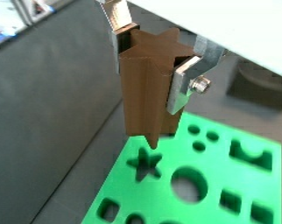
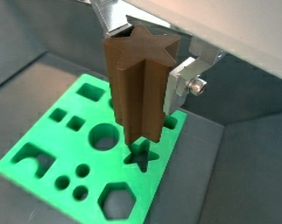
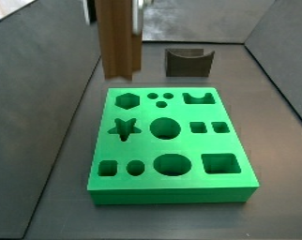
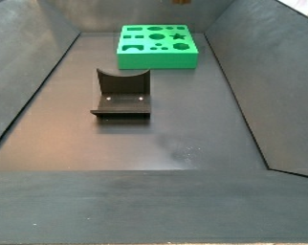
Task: Pick up the star object. Move up. Move to above the board. Insert the star object.
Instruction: Insert the star object.
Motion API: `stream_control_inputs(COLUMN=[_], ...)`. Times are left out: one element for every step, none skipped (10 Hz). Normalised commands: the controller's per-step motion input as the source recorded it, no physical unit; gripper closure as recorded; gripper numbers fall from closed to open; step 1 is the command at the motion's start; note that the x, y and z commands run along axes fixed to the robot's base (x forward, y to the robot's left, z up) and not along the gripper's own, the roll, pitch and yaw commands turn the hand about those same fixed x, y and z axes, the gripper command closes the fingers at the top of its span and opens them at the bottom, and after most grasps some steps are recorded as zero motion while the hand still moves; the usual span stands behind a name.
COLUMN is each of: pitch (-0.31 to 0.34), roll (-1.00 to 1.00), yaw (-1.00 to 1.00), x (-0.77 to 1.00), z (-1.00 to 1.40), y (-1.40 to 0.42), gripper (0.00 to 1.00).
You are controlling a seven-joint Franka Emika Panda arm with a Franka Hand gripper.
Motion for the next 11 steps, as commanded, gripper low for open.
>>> stream_control_inputs(pitch=[-0.041,0.000,0.059,0.083,0.110,0.040,0.000,0.000,-0.053,-0.031,-0.014], roll=[0.00,0.13,0.23,0.20,0.19,0.09,0.00,0.00,0.00,0.04,0.04], yaw=[-0.50,-0.43,-0.47,-0.52,-0.63,-0.68,-0.19,0.00,-0.24,-0.78,-0.84], x=[0.23,0.25,0.15,0.06,0.00,-0.08,0.00,-0.02,-0.13,-0.24,-0.22], z=[-0.49,-0.45,-0.48,-0.39,-0.38,-0.33,0.00,0.00,-0.28,-0.47,-0.42], y=[-0.32,-0.19,-0.01,0.00,0.00,0.00,0.00,0.01,0.00,0.00,0.00], gripper=[1.00,1.00,1.00,1.00,1.00,1.00,1.00,1.00,1.00,1.00,1.00])
